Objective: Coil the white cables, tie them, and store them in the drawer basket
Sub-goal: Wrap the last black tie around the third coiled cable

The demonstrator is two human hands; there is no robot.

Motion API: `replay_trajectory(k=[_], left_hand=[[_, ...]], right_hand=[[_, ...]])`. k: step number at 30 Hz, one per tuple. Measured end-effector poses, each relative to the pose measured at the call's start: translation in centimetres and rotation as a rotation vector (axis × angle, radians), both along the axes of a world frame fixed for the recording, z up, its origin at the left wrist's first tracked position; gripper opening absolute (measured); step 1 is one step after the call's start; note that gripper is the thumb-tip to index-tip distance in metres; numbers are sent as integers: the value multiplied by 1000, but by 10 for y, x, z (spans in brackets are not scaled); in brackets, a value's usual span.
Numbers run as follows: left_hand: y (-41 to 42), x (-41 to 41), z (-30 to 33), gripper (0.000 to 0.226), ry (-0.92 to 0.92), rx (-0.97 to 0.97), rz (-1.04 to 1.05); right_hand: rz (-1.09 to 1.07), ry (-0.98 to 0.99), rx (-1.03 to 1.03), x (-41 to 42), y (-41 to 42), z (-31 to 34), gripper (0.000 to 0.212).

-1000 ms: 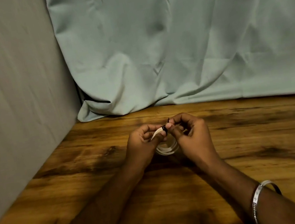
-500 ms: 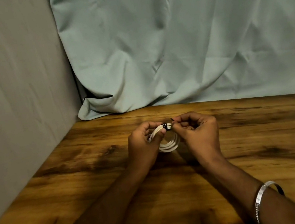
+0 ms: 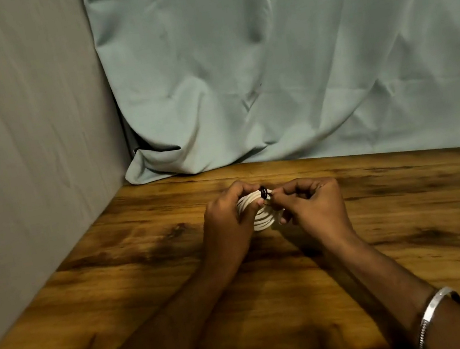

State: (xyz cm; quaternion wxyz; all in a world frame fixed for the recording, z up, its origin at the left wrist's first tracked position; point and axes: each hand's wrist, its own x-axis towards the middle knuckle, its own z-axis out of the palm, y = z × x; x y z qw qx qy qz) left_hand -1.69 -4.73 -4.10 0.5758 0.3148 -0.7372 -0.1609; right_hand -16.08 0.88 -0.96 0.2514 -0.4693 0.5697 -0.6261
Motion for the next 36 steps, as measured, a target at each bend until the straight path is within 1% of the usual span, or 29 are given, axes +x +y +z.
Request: replay_trajectory(k=[4, 7, 13, 19, 21, 24, 26, 29, 32, 36], left_hand=[[1, 1, 1, 15, -38, -39, 14], [1, 1, 1, 14, -53, -62, 17], [-1, 0, -2, 15, -15, -7, 20], [-2, -2, -5, 17, 12, 28, 12], [-3, -3, -6, 18, 49, 67, -8], [-4, -5, -6, 19, 134, 150, -26], [-3, -7, -6, 20, 180, 178, -35], [-2, -8, -5, 19, 192, 190, -48], [0, -9, -3, 14, 209, 197, -81], [0, -9, -2, 16, 229, 244, -153]], right_hand=[[7, -14, 41, -1, 1, 0, 14], [23, -79, 26, 1, 2, 0, 14], [50, -159, -24, 7, 2, -2, 18], [44, -91, -42, 10, -2, -8, 19], [41, -80, -58, 11, -3, -9, 18], [67, -94, -88, 11, -1, -6, 10], [71, -95, -108, 12, -1, -5, 15], [19, -101, -130, 13, -2, -6, 21], [-22, -111, -131, 11, -2, -7, 19], [-39, -56, -115, 7, -3, -10, 18]])
